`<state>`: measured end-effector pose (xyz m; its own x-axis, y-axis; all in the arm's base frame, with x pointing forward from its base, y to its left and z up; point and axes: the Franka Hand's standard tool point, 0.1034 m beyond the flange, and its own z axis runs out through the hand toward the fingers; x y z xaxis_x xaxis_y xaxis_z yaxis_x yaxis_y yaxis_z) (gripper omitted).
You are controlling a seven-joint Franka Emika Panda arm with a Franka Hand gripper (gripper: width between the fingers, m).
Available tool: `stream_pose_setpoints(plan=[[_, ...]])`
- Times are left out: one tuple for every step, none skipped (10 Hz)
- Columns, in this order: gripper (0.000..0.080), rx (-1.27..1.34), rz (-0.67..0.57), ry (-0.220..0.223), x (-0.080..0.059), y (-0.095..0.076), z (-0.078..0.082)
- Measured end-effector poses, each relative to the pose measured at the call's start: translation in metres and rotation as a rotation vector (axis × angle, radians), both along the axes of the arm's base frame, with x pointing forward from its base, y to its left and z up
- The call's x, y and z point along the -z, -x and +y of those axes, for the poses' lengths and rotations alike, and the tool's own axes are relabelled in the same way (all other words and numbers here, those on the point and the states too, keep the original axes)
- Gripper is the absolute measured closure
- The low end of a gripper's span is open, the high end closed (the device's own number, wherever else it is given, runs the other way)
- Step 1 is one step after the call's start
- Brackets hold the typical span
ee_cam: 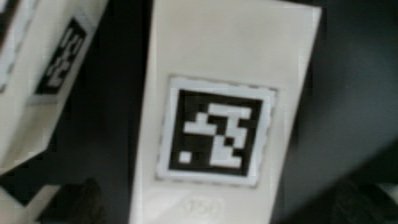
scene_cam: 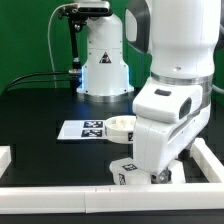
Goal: Assemble stool
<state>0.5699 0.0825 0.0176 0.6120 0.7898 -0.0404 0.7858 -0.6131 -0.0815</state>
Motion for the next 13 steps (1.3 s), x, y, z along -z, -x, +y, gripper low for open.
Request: stream_pose_setpoints(plan=[[0.0150,0.000,0.004,0.000,0.002,0.001,0.000],[0.0150,0.000,0.005,0.000,0.003,0.001,-0.001],[0.0242,0.000,0.005,0.000,0.003,0.001,-0.001],[0.0242,0.000,0.005,0.000,0.003,0.001,-0.001],[0.0424,0.000,0.004,0.000,0.003,0.001,-0.001],[0.0463,0.000,0.004,0.000,0.003,0.001,-0.001],[0.0463,0.042,0.017,0.007,0.000,0.004,0.002],[0.0463,0.093,0.037,0.023,-0.014,0.010,0.006],[0.0463,0.118,0.049,0.035,-0.025,0.018,0.005],[0.0463,0.122,0.054,0.040,-0.034,0.028,-0.003],[0.0463,0.127,0.063,0.031,-0.042,0.042,-0.019],[0.0463,0.145,0.062,0.036,-0.048,0.047,-0.026],[0.0463,0.141,0.052,0.034,-0.051,0.043,-0.020]])
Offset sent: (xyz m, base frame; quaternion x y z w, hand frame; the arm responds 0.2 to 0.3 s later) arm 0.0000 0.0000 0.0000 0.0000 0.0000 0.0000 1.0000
